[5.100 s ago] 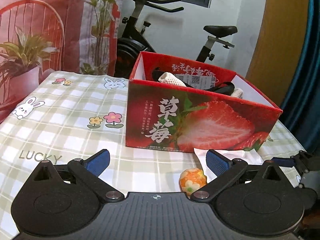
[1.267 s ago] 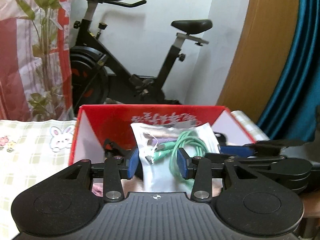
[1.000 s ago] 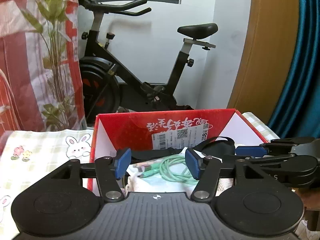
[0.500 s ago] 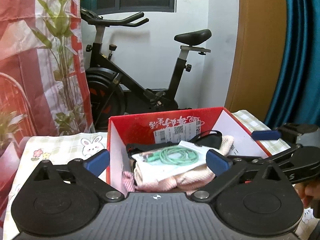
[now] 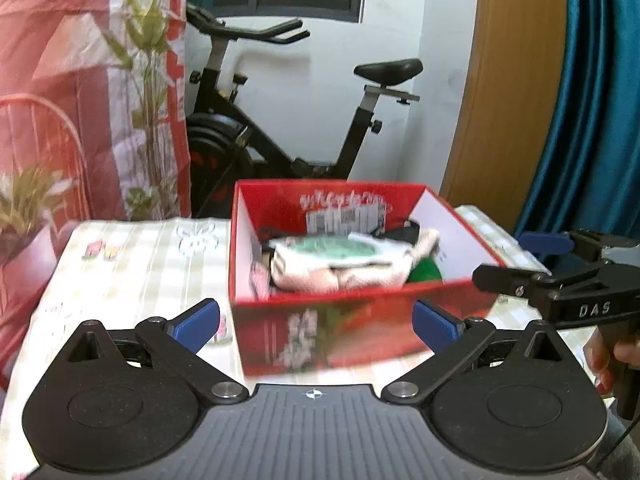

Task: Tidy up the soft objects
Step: 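Move both tools down to the orange floral oven mitt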

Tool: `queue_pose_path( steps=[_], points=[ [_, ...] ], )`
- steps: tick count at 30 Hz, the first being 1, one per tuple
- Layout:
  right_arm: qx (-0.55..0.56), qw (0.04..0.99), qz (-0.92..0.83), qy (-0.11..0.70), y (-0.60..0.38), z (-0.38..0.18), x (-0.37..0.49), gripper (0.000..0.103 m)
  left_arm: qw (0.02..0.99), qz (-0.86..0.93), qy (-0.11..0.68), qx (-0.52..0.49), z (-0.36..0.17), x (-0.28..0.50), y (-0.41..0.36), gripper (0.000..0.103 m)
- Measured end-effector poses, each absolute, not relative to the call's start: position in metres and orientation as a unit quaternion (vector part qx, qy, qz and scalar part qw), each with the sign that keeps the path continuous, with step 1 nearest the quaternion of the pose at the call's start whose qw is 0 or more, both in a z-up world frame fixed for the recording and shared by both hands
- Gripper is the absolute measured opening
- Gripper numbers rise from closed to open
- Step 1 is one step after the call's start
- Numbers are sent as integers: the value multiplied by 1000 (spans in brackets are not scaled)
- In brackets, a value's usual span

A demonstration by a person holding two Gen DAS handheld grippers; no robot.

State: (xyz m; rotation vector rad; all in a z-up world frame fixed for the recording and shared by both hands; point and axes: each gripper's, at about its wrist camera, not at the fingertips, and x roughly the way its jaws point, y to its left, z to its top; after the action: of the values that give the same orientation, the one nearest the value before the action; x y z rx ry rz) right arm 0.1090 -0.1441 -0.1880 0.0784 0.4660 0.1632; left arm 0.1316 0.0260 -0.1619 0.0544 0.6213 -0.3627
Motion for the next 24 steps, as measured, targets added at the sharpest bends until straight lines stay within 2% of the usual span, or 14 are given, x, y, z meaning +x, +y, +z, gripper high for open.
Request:
queue_pose_path(
  steps=[8,20,23,24],
  points=[
    [46,965,82,243,-136,-223,63,103,922,-166,350,0,-202,102,44,103],
    [34,938,67,338,-126,-291,41,103,888,-177,425,-14,-263,83,41,103],
    [27,929,65,364,-125,-301,44,103,877,-187,443,-10,-276,81,36,99],
    [26,926,67,370,-125,-303,45,103,874,-190,447,-10,-279,80,36,94]
  ],
)
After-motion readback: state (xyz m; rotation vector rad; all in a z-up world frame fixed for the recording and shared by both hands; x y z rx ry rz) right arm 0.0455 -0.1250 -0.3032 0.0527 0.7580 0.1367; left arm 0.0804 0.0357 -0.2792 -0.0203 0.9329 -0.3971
